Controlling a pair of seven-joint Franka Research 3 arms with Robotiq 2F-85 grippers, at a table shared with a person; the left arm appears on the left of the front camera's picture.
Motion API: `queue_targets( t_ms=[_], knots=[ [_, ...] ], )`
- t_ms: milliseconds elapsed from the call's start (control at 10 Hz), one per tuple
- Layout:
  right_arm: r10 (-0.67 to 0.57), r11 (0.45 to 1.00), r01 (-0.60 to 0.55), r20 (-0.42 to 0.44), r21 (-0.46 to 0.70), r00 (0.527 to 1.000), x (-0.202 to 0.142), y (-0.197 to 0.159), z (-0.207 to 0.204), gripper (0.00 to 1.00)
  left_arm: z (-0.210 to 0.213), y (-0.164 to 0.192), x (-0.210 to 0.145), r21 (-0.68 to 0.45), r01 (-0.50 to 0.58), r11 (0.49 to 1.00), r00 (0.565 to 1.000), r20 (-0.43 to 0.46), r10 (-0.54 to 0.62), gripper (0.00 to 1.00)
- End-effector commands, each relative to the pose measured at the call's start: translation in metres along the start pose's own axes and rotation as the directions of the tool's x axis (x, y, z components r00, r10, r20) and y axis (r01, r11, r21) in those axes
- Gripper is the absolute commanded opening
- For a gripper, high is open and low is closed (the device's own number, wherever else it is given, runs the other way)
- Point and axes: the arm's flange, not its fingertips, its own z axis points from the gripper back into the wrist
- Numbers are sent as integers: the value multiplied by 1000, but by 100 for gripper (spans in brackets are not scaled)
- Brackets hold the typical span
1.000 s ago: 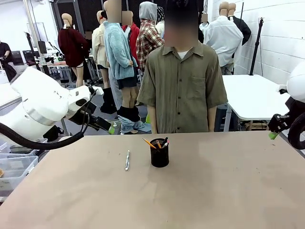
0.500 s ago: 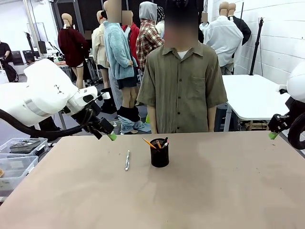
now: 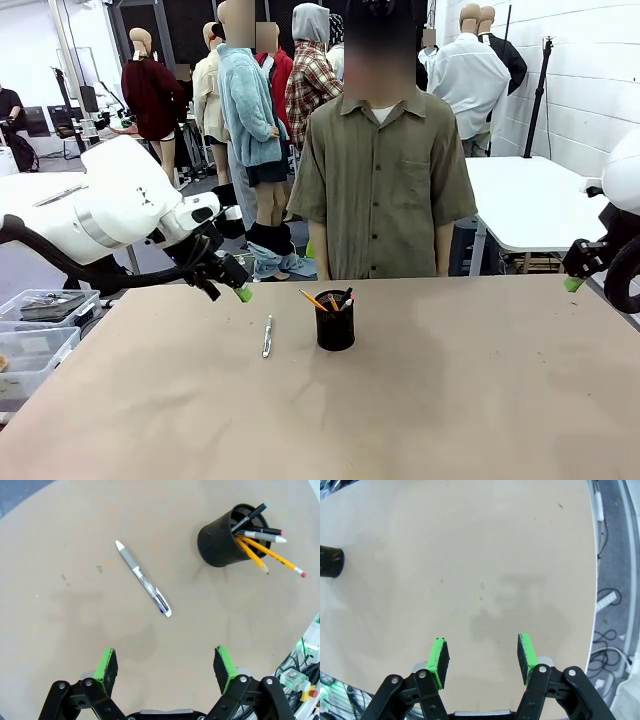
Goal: Place the pens into the pen holder.
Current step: Pick up a writing instrument from the table and place it into the Pen holder.
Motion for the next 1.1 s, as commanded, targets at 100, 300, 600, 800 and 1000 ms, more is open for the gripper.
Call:
queue_targets(
  t_ms=[100, 300, 600, 800, 1000],
  knots=[
    [-11, 999, 11, 3, -32, 1000, -3, 3, -4, 69, -23, 2, 2, 77, -44, 996, 998, -31, 47, 100],
    [-11, 999, 11, 3, -32, 1000, -3, 3, -4, 69, -41, -7, 12, 123, -78, 989, 995, -49, 85, 100],
    [-11, 999, 11, 3, -32, 1000, -3, 3, -4, 69, -62, -11, 26, 238, -168, 957, 980, -68, 188, 100],
    [-11, 999, 11, 3, -32, 1000, -3, 3, -4, 69, -79, -15, 37, 280, -174, 944, 974, -93, 207, 100],
    [-11, 999, 11, 3, -32, 1000, -3, 3, -4, 69, -96, -20, 50, 277, -166, 946, 978, -75, 194, 100]
  ],
)
